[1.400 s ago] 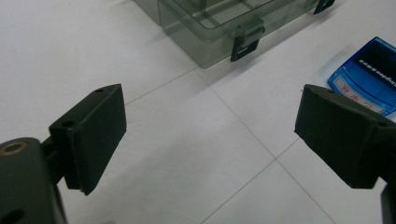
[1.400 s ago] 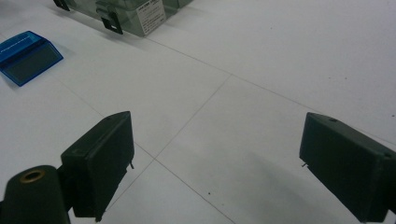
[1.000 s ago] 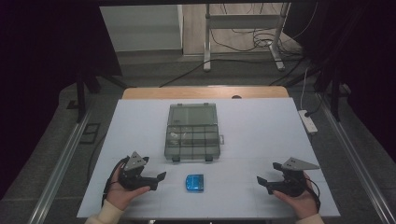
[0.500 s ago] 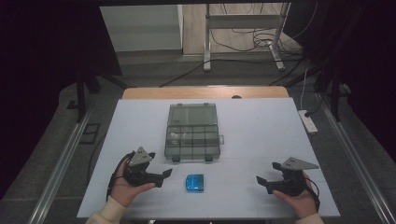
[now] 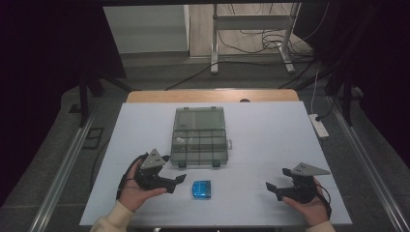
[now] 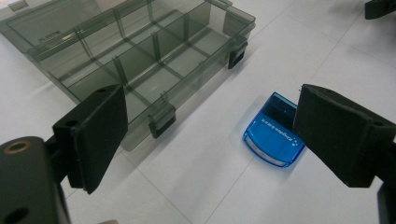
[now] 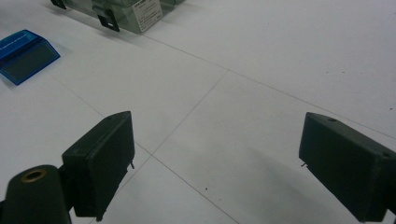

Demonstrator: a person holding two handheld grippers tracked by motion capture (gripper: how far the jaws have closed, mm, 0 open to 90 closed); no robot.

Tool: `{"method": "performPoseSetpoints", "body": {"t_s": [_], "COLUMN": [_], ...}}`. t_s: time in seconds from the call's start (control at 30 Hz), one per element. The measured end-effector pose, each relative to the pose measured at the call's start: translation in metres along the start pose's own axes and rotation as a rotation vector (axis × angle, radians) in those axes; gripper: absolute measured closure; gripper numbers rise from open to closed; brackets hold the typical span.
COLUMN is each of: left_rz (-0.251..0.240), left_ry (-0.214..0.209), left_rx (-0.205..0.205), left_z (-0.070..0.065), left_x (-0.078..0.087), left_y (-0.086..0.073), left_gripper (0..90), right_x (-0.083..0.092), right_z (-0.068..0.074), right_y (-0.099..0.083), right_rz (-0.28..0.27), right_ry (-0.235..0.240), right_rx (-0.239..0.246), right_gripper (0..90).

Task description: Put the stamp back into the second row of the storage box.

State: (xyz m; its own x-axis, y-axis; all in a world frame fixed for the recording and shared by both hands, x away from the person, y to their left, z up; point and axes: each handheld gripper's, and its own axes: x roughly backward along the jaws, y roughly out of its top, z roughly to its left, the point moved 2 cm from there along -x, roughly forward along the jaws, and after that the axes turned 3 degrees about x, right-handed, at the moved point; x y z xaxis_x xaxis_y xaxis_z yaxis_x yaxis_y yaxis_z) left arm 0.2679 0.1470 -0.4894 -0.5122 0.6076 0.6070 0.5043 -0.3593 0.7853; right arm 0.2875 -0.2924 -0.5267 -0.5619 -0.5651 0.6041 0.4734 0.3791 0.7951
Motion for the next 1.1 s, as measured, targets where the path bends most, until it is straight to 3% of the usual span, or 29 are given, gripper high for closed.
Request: {"method": "performPoseSetpoints", "body": {"t_s": [0.3,0.5,1.1], "left_rz": [0.012,0.021,0.056], "left_ry": [-0.021,-0.041,-0.083], "left_rx": [-0.017,-0.045,-0.076], "left_z": [-0.006,-0.013,-0.025], "left_x": [-0.004,-0.011,-0.032], "left_y": [0.006,0.014,0.026], "left_gripper": [11.3,11.3,10.9], "right_x": [-0.001,-0.001,-0.001], "right_z": [0.001,0.001,0.000], "right_y": [0.000,0.001,0.001], "right_rz": [-0.001,-0.001,-0.001], "right_ry": [-0.001,-0.001,0.001], "right_rx": [0.001,0.003,0.005], "right_gripper": [10.8,10.8,10.8]}}
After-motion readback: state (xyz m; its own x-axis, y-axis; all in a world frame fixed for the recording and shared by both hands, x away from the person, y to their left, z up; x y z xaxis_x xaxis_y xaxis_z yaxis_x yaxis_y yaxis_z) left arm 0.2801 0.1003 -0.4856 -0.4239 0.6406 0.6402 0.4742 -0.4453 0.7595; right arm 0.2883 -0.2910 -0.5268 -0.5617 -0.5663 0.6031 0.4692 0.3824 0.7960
